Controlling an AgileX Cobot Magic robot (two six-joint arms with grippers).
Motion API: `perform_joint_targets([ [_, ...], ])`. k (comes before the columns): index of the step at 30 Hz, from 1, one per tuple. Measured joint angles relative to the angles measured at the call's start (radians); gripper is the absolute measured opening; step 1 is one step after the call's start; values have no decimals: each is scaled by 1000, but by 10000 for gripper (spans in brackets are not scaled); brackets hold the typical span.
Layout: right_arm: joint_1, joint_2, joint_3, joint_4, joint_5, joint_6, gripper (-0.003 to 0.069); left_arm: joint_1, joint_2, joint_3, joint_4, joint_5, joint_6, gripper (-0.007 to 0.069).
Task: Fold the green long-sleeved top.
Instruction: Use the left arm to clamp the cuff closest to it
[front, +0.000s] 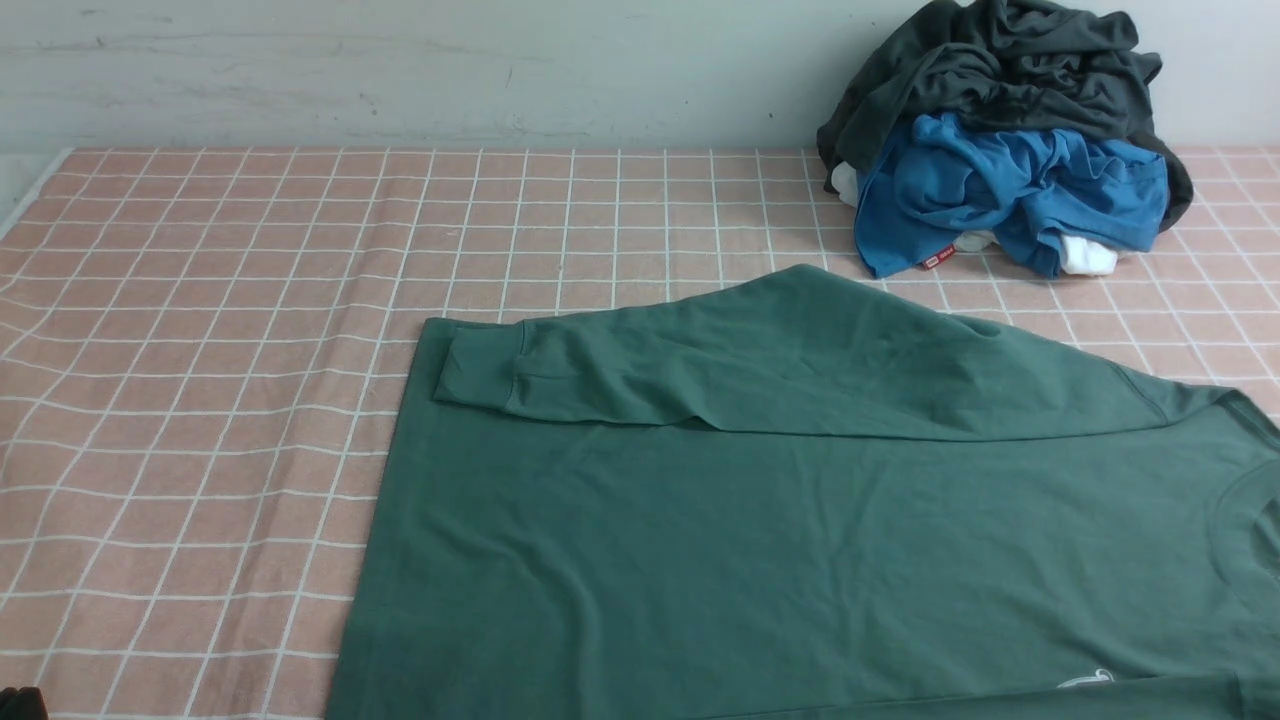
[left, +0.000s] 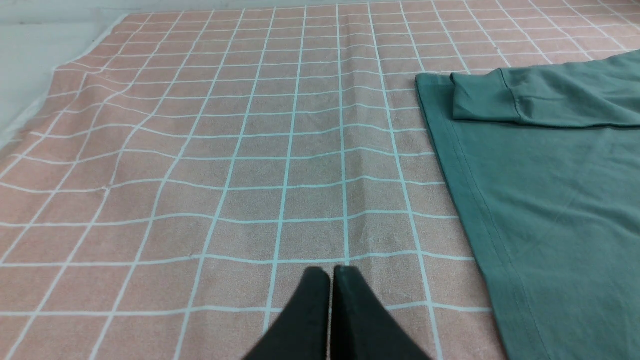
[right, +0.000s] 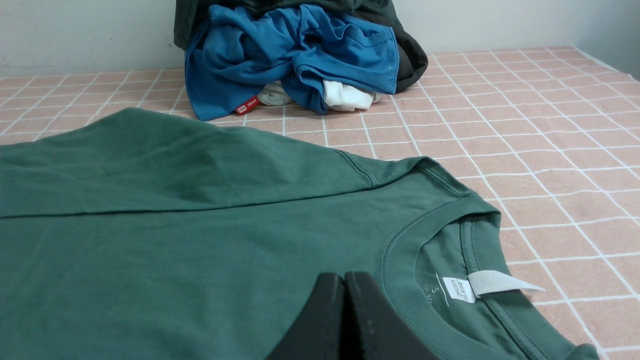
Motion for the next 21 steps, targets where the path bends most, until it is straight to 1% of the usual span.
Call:
perform_joint_targets([
  [11, 0, 0, 0, -1, 0, 0, -14, 0, 0, 0, 0, 0, 0, -3],
  [21, 0, 0, 0, -27, 0, -7, -14, 0, 0, 0, 0, 0, 0, -3],
])
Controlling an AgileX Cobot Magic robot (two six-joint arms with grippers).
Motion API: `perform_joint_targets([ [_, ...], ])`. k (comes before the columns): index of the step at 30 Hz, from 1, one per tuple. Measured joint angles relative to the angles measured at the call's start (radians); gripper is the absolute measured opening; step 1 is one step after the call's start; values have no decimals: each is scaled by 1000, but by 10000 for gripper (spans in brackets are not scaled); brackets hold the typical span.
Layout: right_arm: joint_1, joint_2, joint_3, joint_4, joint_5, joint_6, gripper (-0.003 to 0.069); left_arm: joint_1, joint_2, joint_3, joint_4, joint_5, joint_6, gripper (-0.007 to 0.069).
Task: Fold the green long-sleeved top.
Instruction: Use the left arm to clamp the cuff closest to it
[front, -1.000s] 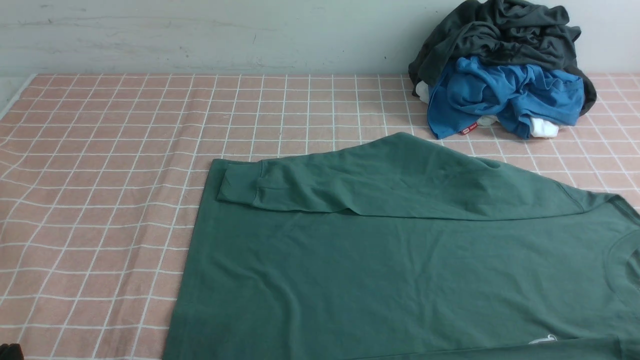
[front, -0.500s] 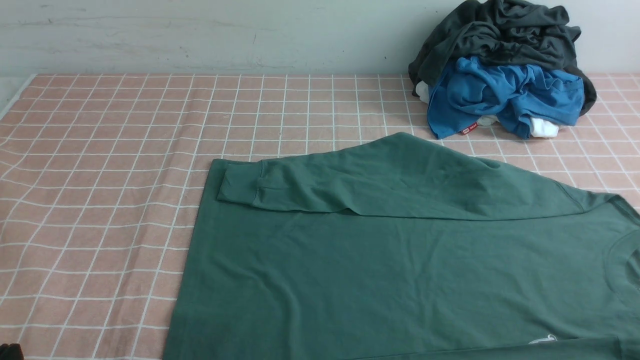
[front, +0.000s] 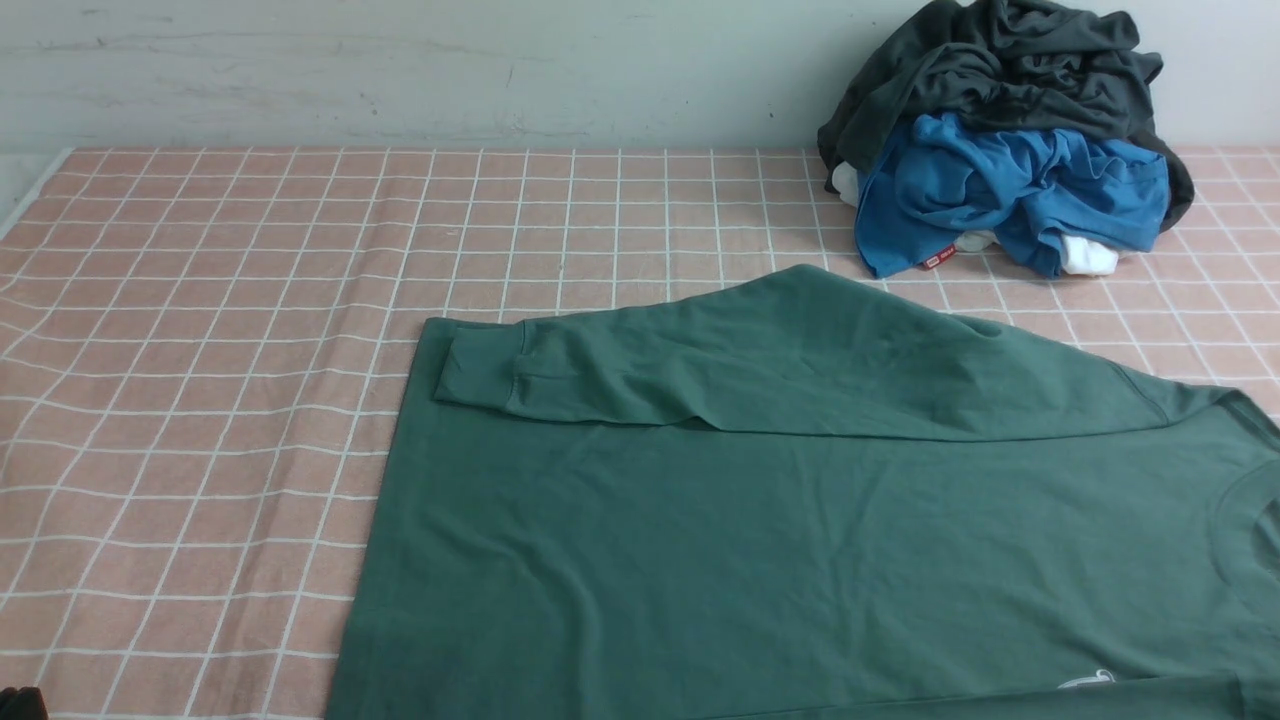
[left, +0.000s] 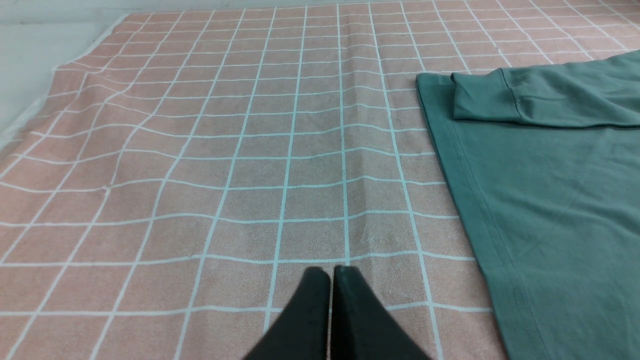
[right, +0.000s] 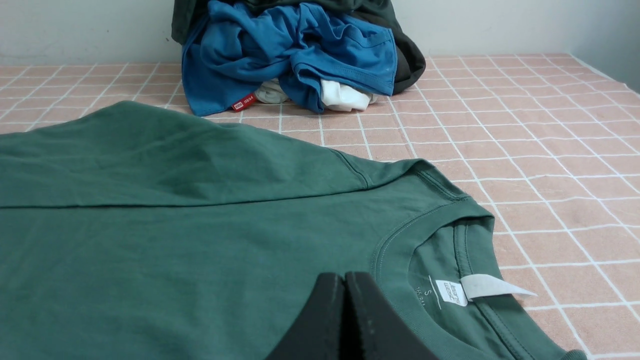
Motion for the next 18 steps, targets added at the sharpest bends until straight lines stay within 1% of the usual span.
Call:
perform_joint_targets([
  [4, 0, 0, 0, 12, 0, 1, -14, 0, 0, 0, 7, 0, 1, -3],
  [8, 0, 0, -1, 58, 0, 2, -14, 0, 0, 0, 23, 0, 1, -3],
  [15, 0, 0, -1, 68, 0, 3, -14, 0, 0, 0, 24, 0, 1, -3],
  [17, 0, 0, -1, 68, 0, 3, -14, 0, 0, 0, 7, 0, -19, -3],
  [18, 0, 0, -1, 69, 0, 3, -14, 0, 0, 0, -22, 0, -38, -3],
])
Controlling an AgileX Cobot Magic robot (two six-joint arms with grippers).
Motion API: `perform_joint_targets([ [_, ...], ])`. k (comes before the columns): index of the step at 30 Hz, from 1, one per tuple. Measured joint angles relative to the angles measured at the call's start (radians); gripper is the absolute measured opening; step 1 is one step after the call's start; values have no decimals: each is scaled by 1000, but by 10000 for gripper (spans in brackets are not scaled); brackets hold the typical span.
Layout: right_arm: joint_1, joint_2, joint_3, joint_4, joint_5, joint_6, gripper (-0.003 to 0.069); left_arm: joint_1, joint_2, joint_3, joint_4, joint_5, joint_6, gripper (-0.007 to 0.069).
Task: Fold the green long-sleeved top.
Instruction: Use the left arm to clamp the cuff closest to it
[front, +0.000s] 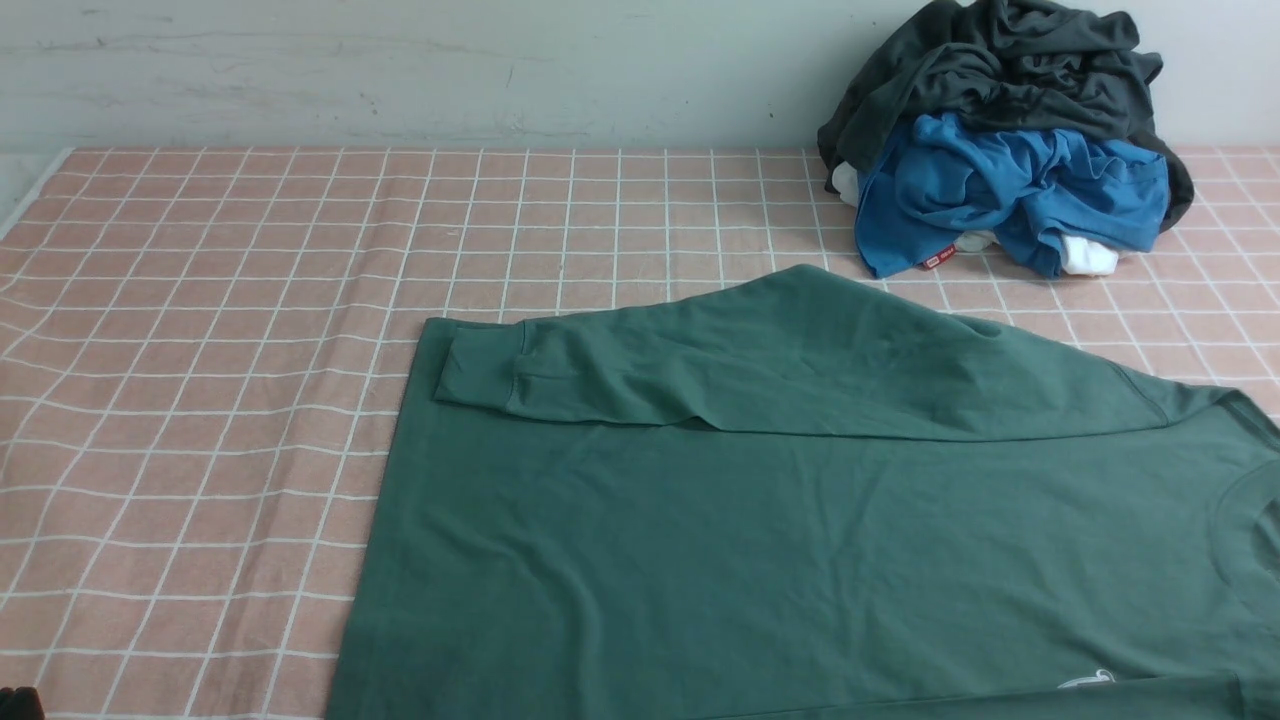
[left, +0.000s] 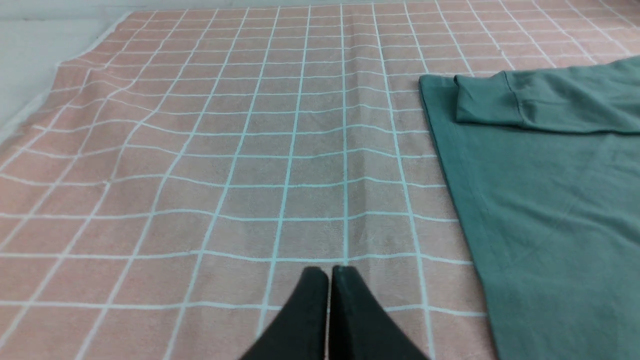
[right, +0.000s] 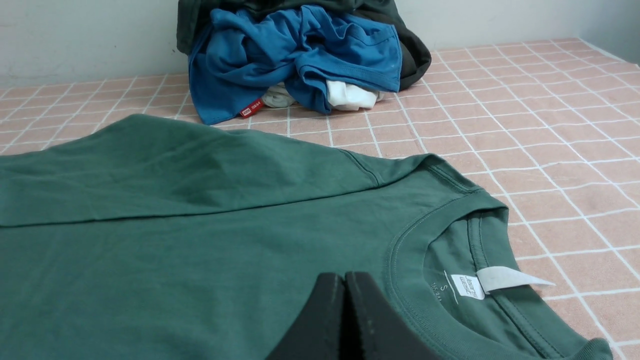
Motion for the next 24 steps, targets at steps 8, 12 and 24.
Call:
perform_joint_targets([
  [8, 0, 0, 0, 246, 1, 83, -14, 0, 0, 6, -340, -10, -120, -3],
  [12, 0, 0, 2, 570, 11, 209, -14, 0, 0, 10, -603, -31, -151, -3],
  [24, 0, -1, 0, 802, -27, 168, -14, 0, 0, 6, -867, -47, -114, -3],
])
